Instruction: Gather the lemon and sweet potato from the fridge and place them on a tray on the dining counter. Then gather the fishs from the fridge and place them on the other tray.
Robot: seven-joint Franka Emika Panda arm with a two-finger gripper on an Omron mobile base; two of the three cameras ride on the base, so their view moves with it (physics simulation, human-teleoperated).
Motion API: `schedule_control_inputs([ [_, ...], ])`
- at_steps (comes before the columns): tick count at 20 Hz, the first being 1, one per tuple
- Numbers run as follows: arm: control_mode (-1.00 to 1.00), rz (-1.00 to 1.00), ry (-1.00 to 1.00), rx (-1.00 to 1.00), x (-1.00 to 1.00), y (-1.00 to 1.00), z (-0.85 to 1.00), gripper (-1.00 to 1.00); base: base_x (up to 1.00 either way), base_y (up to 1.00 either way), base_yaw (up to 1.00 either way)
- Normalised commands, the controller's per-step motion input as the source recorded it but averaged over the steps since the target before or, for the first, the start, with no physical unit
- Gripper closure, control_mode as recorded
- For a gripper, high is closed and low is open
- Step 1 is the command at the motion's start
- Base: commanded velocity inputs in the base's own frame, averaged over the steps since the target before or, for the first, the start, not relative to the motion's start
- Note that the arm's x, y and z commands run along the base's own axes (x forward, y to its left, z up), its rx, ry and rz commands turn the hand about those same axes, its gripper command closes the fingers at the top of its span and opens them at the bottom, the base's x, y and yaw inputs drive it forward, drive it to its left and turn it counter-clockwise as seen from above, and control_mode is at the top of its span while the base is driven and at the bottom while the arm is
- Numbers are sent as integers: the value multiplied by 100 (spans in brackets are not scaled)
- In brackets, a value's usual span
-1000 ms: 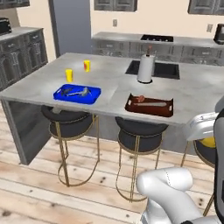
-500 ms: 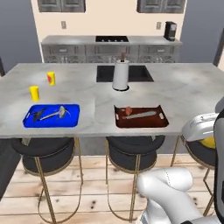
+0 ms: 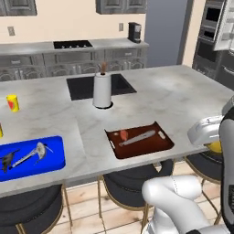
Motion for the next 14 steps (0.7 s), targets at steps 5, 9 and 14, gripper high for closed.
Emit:
schedule_control_inputs([
  [5,-100,-15,2,0,57,0,0,100,34,2,-13],
  [9,-100,-18,2,0,99,0,-20,100,0,0,0],
  [14,-100,-9,0,0,87,0,-42,100,0,0,0],
])
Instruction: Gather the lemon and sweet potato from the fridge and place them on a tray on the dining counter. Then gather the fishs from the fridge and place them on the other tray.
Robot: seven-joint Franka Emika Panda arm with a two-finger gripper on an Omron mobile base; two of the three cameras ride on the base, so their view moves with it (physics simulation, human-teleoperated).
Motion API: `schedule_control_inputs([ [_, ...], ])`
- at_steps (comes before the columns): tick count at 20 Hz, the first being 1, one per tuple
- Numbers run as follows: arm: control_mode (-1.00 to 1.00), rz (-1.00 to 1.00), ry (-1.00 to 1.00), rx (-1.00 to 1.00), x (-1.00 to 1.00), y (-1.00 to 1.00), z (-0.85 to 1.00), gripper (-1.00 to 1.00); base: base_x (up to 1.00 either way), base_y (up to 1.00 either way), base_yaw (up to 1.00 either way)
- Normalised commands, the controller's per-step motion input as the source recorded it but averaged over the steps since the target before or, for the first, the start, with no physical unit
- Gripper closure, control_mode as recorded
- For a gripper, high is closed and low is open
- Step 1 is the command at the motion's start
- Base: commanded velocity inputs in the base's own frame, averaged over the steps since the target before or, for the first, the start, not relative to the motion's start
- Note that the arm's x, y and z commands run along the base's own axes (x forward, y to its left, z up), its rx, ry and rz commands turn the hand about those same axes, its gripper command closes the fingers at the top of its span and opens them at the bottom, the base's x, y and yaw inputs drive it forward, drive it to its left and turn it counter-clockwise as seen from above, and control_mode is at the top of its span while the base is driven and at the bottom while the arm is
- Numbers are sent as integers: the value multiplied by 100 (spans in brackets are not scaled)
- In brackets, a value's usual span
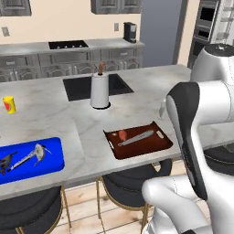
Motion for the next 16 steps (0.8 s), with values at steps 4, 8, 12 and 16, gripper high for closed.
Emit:
schedule_control_inputs([
  [4,-100,-1,0,0,83,0,-44,100,0,0,0],
  [8,-100,-1,2,2,71,-6,-42,100,0,0,0],
  [12,-100,-3,8,0,59,-8,-55,100,0,0,0],
  [16,-100,-3,8,0,57,-7,-65,100,0,0,0],
])
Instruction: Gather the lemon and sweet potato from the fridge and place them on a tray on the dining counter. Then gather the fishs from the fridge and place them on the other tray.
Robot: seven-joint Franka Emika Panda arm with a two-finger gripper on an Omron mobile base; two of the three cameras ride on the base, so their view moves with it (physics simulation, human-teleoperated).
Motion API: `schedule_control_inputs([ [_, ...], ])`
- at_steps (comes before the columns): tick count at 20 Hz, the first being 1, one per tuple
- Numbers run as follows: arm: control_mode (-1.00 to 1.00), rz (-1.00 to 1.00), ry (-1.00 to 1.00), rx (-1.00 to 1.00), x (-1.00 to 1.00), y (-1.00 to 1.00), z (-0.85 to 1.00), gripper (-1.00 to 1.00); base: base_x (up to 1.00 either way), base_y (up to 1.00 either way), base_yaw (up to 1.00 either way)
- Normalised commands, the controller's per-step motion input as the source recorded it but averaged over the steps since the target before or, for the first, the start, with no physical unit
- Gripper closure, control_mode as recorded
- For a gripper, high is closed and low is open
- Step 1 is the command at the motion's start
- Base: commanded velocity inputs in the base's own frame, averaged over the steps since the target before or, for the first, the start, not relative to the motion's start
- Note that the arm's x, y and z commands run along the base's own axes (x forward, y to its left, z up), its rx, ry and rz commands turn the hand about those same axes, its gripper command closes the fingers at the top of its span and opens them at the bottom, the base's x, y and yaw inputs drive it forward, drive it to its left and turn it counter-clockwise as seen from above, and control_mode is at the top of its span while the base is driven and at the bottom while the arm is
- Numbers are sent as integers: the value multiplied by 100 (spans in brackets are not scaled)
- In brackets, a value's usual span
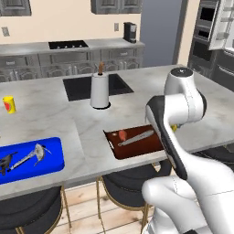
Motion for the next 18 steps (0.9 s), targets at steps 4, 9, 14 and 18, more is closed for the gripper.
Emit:
schedule_control_inputs([
  [4,-100,-3,5,0,61,-10,-65,100,0,0,0],
  [9,-100,-3,2,0,61,-14,-65,100,0,0,0],
  [14,-100,-4,0,0,57,-12,-62,100,0,0,0],
  [18,-100,-5,0,0,61,-11,-49,100,0,0,0],
])
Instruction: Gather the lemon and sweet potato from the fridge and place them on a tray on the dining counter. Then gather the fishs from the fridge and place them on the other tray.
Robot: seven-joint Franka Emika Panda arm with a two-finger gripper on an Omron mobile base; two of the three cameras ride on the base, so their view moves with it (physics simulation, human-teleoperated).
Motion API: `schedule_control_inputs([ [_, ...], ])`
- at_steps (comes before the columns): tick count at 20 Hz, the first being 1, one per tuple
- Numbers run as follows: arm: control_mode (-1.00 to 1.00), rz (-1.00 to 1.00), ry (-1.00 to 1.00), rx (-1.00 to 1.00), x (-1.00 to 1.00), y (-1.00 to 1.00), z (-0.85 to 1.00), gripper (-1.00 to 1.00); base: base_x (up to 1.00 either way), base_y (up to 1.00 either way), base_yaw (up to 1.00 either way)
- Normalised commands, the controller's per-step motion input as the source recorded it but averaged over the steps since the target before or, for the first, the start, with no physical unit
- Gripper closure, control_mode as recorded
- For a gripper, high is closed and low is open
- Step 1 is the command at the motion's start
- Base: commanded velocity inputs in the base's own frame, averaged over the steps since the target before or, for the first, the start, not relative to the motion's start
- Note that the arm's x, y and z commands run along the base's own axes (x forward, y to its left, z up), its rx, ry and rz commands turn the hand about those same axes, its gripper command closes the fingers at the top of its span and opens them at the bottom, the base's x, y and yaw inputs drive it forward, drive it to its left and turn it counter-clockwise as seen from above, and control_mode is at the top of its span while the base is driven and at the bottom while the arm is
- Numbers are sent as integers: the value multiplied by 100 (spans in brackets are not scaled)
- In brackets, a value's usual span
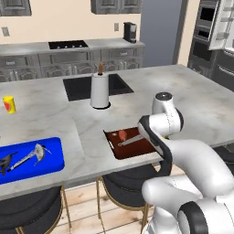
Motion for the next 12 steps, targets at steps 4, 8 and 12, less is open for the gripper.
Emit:
schedule_control_inputs([
  [4,-100,-5,0,0,69,-5,-36,100,0,0,0],
  [8,-100,-6,1,0,69,-4,-26,100,0,0,0],
  [12,-100,-6,2,0,60,0,-22,100,0,0,0],
])
